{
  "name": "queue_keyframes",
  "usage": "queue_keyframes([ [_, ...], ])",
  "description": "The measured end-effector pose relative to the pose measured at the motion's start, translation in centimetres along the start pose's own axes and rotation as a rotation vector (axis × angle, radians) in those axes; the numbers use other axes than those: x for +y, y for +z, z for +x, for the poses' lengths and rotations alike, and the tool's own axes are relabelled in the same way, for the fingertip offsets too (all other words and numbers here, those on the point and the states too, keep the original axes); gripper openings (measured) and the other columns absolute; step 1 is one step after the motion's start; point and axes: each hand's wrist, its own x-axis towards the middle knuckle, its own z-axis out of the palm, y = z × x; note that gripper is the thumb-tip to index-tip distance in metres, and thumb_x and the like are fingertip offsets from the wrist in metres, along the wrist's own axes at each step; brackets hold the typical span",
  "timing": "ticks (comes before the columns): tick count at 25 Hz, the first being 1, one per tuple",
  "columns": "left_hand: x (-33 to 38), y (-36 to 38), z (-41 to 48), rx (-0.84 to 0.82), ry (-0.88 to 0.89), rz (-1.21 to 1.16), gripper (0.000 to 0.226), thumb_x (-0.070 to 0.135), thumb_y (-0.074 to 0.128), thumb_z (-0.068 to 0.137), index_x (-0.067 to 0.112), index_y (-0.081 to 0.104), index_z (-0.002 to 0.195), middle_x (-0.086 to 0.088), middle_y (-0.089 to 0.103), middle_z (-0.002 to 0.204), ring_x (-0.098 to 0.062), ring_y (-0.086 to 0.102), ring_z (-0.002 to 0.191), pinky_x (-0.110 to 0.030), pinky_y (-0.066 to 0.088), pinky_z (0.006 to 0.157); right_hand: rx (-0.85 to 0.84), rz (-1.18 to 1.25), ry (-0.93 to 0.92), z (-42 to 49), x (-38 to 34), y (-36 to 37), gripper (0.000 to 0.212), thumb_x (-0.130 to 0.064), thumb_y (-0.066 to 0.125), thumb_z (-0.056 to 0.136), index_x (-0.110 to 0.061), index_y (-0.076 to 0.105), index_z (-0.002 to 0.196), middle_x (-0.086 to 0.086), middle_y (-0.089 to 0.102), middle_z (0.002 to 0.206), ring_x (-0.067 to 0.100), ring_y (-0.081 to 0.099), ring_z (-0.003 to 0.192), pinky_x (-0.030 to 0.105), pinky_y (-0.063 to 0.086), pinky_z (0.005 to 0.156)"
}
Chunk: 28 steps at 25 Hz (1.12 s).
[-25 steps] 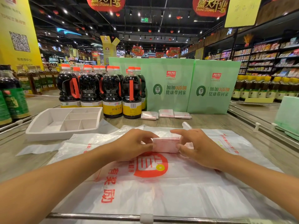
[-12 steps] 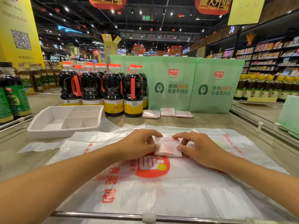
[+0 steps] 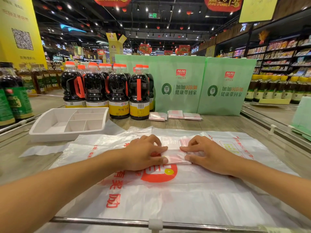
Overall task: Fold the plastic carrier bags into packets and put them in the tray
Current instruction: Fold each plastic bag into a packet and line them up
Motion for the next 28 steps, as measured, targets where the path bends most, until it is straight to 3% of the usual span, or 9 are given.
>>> queue_keyframes([
  [3, -0.3, 0.1, 0.2, -0.089, -0.036, 0.048, 0.065, 0.071, 0.034, 0.096, 0.047, 0.029, 0.156, 0.015, 0.017, 0.166, -0.016, 0.009, 0.155, -0.064, 0.003, 0.121, -0.047, -0.010, 0.013, 0.0, -0.1, -0.1, 0.036, -0.055, 0.061, 0.094, -0.047, 0.064, 0.129, -0.023, 0.050, 0.124, 0.005, 0.053, 0.116, 0.036, 0.046, 0.103],
  [6, -0.4, 0.2, 0.1, -0.139, -0.050, 0.071, 0.067, 0.074, 0.029, 0.096, 0.051, 0.016, 0.158, 0.018, 0.001, 0.169, -0.015, -0.008, 0.156, -0.065, -0.008, 0.120, -0.040, -0.063, -0.012, -0.1, -0.5, -0.3, 0.031, -0.052, 0.058, 0.097, -0.047, 0.064, 0.127, -0.022, 0.051, 0.133, 0.005, 0.051, 0.123, 0.036, 0.043, 0.107],
  [9, -0.5, 0.1, -0.2, -0.021, 0.064, 0.080, 0.063, 0.068, 0.039, 0.099, 0.042, 0.034, 0.156, 0.014, 0.018, 0.163, -0.017, 0.015, 0.152, -0.054, 0.009, 0.124, 0.017, -0.165, -0.118, -0.5, -1.1, -0.4, 0.034, -0.045, 0.059, 0.100, -0.033, 0.070, 0.129, -0.021, 0.050, 0.138, 0.003, 0.046, 0.127, 0.032, 0.039, 0.109],
  [12, -0.4, -0.2, -0.3, 0.093, 0.164, -0.039, 0.055, 0.053, 0.057, 0.098, 0.027, 0.055, 0.146, 0.007, 0.044, 0.143, -0.012, 0.044, 0.128, -0.033, 0.038, 0.109, 0.039, -0.099, -0.144, -0.9, -1.3, -0.6, 0.034, -0.042, 0.065, 0.098, -0.030, 0.070, 0.129, -0.017, 0.060, 0.134, 0.002, 0.052, 0.122, 0.030, 0.042, 0.106],
  [16, -0.5, -0.3, -0.7, 0.130, 0.217, -0.104, 0.059, 0.054, 0.066, 0.093, 0.024, 0.059, 0.143, 0.010, 0.055, 0.133, -0.003, 0.052, 0.116, -0.027, 0.045, 0.100, 0.036, -0.077, -0.113, -1.7, -1.4, -1.2, 0.066, -0.074, 0.061, 0.080, -0.037, 0.064, 0.134, -0.019, 0.063, 0.130, -0.001, 0.055, 0.121, 0.027, 0.045, 0.105],
  [18, -0.6, -0.5, -0.9, 0.164, 0.196, -0.156, 0.060, 0.057, 0.070, 0.089, 0.028, 0.061, 0.141, 0.014, 0.060, 0.127, -0.002, 0.055, 0.113, -0.025, 0.046, 0.098, 0.057, -0.075, -0.092, -1.9, -1.7, -1.3, 0.071, -0.079, 0.056, 0.076, -0.040, 0.061, 0.135, -0.023, 0.066, 0.124, -0.001, 0.058, 0.116, 0.030, 0.047, 0.102],
  [22, -0.5, -0.8, -0.8, 0.270, 0.124, -0.268, 0.052, 0.047, 0.072, 0.092, 0.035, 0.059, 0.141, 0.018, 0.070, 0.110, 0.001, 0.062, 0.104, -0.018, 0.046, 0.090, 0.153, -0.042, -0.102, -1.2, -2.4, -1.4, 0.056, -0.065, 0.045, 0.091, -0.037, 0.058, 0.139, -0.031, 0.071, 0.096, 0.002, 0.066, 0.096, 0.034, 0.050, 0.088],
  [25, 0.2, -0.5, -0.2, 0.334, 0.073, -0.300, 0.060, 0.029, 0.069, 0.097, 0.040, 0.044, 0.150, 0.012, 0.071, 0.100, -0.002, 0.063, 0.095, -0.011, 0.044, 0.081, 0.267, -0.010, -0.093, -0.5, -2.5, -0.6, 0.043, -0.043, 0.054, 0.100, -0.038, 0.054, 0.142, -0.025, 0.068, 0.075, 0.003, 0.061, 0.067, 0.025, 0.045, 0.067],
  [28, 0.8, -0.1, 0.3, 0.335, 0.042, -0.312, 0.055, 0.027, 0.065, 0.099, 0.038, 0.044, 0.150, 0.007, 0.068, 0.099, -0.009, 0.061, 0.094, -0.025, 0.048, 0.087, 0.260, 0.014, -0.063, 0.0, -2.4, 0.1, 0.045, -0.027, 0.062, 0.101, -0.040, 0.054, 0.143, -0.019, 0.066, 0.072, 0.003, 0.058, 0.064, 0.022, 0.044, 0.065],
])
